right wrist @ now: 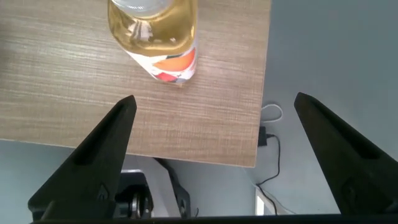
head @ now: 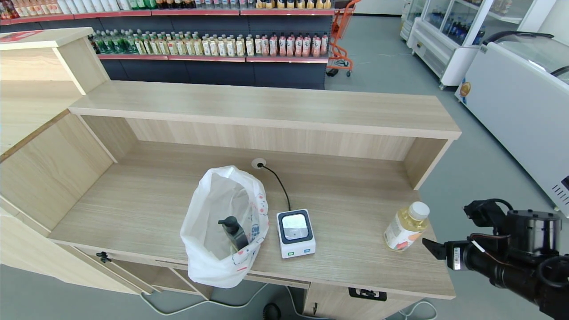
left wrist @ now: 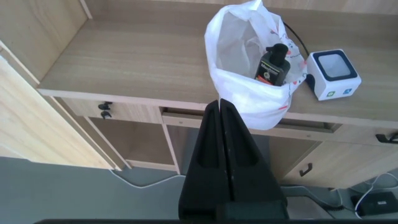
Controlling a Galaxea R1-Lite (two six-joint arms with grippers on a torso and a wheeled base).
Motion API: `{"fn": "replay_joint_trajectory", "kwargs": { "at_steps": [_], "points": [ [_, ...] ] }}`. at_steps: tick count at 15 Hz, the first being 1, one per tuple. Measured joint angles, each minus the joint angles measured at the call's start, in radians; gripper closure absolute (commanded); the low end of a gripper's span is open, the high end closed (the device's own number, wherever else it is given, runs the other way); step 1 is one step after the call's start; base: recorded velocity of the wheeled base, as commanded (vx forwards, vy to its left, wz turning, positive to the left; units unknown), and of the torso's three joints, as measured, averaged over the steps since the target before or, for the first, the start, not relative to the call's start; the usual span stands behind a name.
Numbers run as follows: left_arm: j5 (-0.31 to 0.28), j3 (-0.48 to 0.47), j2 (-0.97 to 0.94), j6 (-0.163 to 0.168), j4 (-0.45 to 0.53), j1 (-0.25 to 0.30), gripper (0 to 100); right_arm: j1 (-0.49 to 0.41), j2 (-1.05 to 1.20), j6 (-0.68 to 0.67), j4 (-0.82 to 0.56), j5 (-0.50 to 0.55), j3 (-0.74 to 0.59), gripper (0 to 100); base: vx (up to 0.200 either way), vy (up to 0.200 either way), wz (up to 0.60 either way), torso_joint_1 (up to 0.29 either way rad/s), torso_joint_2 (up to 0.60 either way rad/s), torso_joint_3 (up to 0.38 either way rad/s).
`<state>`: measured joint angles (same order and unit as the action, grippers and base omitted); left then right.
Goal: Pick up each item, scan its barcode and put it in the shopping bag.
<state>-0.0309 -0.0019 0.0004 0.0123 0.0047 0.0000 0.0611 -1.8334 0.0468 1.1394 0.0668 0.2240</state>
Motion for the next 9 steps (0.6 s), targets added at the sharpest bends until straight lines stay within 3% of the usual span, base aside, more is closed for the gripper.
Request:
{"fn": "replay_joint_trajectory", "kwargs": {
  "at_steps": [9],
  "points": [
    [0.000, 0.000, 0.000, 0.000, 0.000, 0.000, 100, 0.035, -0.226, 0.036, 0.272, -0.001, 0.001, 0, 0.000, 0.000, 0.00, 0.000, 0.00, 0.000]
  ]
}}
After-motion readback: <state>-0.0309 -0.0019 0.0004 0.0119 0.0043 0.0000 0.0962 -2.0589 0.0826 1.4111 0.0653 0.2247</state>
